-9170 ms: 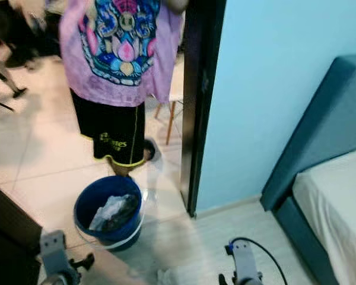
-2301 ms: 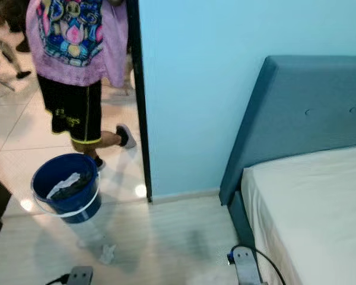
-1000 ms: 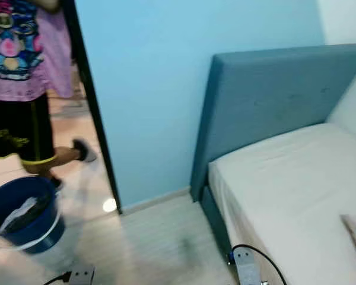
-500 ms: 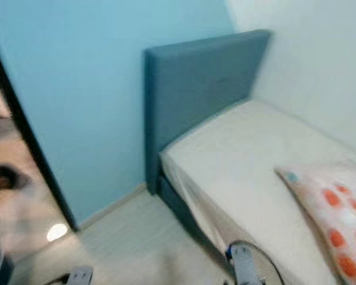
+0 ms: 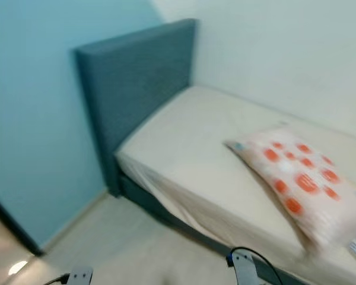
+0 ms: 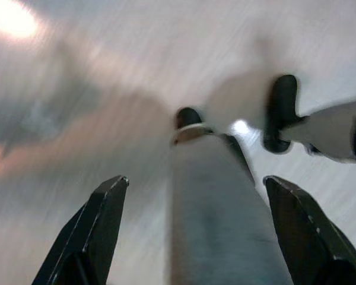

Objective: Clean up the room

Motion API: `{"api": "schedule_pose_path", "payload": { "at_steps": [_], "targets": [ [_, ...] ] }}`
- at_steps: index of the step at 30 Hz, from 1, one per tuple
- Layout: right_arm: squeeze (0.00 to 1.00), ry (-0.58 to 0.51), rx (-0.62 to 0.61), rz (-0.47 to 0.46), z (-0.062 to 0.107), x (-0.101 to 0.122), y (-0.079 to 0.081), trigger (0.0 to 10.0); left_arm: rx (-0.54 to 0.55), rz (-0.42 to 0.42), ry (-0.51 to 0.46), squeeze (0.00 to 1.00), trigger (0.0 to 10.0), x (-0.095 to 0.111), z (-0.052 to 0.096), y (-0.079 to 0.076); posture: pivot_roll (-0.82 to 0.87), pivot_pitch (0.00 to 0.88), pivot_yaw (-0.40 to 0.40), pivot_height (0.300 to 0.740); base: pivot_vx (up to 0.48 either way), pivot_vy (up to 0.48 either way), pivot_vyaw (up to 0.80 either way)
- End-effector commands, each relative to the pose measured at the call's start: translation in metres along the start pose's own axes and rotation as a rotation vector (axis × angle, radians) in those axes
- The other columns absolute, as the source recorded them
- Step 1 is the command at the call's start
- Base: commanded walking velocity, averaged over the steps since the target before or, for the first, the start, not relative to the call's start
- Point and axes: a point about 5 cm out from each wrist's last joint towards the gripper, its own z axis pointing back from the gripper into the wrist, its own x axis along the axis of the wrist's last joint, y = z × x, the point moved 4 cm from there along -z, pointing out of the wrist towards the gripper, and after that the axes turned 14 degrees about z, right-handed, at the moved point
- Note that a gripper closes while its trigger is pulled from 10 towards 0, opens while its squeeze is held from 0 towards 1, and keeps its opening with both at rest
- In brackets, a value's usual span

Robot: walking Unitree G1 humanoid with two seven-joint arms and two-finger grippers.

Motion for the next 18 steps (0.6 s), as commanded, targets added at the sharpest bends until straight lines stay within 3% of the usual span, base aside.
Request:
{"api": "schedule_pose_path", "payload": {
  "at_steps": [1, 18],
  "targets": [
    [0.0, -0.001, -0.005, 0.025, 0.0, 0.0017, -0.0024, 10.0, -0.002, -0.005, 0.011, 0.0, 10.0, -0.0038, 0.0002, -0.0005, -0.13, 0.06, -0.087, 0.728, 0.0, 0.0, -0.77],
    [0.0, -0.001, -0.011, 0.031, 0.0001, 0.0014, -0.0039, 10.0, -0.013, -0.006, -0.001, 0.0, 10.0, -0.0028, 0.0003, -0.0023, -0.13, 0.066, -0.089, 0.728, 0.0, 0.0, -0.77]
  ]
}}
